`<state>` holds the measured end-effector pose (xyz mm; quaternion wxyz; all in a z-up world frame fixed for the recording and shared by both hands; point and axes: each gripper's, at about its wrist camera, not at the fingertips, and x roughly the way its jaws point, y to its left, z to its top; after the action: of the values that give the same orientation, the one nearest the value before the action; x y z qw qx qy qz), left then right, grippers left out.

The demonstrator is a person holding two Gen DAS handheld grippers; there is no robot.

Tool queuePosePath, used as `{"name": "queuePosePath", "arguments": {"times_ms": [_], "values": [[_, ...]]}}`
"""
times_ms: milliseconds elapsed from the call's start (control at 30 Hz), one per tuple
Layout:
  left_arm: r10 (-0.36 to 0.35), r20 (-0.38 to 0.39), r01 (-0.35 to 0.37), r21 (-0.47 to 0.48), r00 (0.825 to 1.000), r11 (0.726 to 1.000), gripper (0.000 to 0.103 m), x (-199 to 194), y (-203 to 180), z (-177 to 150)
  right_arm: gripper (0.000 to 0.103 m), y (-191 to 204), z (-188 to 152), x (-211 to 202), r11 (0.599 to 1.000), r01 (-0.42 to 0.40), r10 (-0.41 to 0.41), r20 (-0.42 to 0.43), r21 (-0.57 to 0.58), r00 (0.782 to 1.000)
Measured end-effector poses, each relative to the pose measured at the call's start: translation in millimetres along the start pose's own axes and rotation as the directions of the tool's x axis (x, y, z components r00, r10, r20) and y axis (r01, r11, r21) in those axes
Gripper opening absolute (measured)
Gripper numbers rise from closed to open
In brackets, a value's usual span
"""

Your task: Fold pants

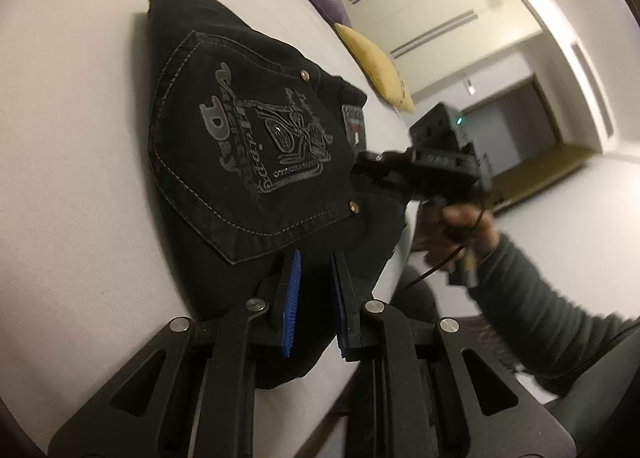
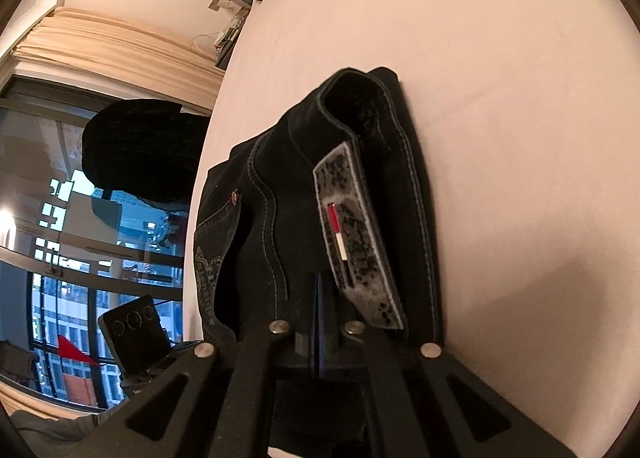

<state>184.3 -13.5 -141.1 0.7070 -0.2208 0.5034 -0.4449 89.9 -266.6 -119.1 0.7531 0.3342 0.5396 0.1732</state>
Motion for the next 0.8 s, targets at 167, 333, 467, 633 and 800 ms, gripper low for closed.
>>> {"name": "queuePosePath", "arguments": {"times_ms": [167,333,467,633,800], "values": [[0.086,-0.002,-0.086,0.069,0.996,0.994,0.015,9.7,-10.9,1.9,0.056,18.6,-10.6,-41.5,1.0,0.009,-0.006,0.11,-0.026,0.994],[0.195,0.022,-0.195,0.181,0.981,0.964,0.016,-8.9,-48.3,-4.0,0.067,12.8,-13.3,-80.6,0.998,0.056,-0.052,0.194,-0.013,0.98],[0.274,0.065,-0.281,0.165,0.96,0.945,0.05,-21.7,-52.3,4.5,0.07,-13.4,-7.4,-85.0,0.996,0.045,-0.059,0.188,0.077,0.98],[0.293,0.106,-0.298,0.04,0.95,0.954,0.094,-37.4,-24.0,35.0,0.072,-30.2,3.9,-57.2,0.991,0.022,-0.036,0.109,0.13,0.993],[0.317,0.006,-0.317,-0.023,0.948,0.948,0.094,-10.7,0.6,59.3,0.072,-30.2,15.4,-45.8,0.992,0.011,-0.023,0.095,0.122,0.995]]}}
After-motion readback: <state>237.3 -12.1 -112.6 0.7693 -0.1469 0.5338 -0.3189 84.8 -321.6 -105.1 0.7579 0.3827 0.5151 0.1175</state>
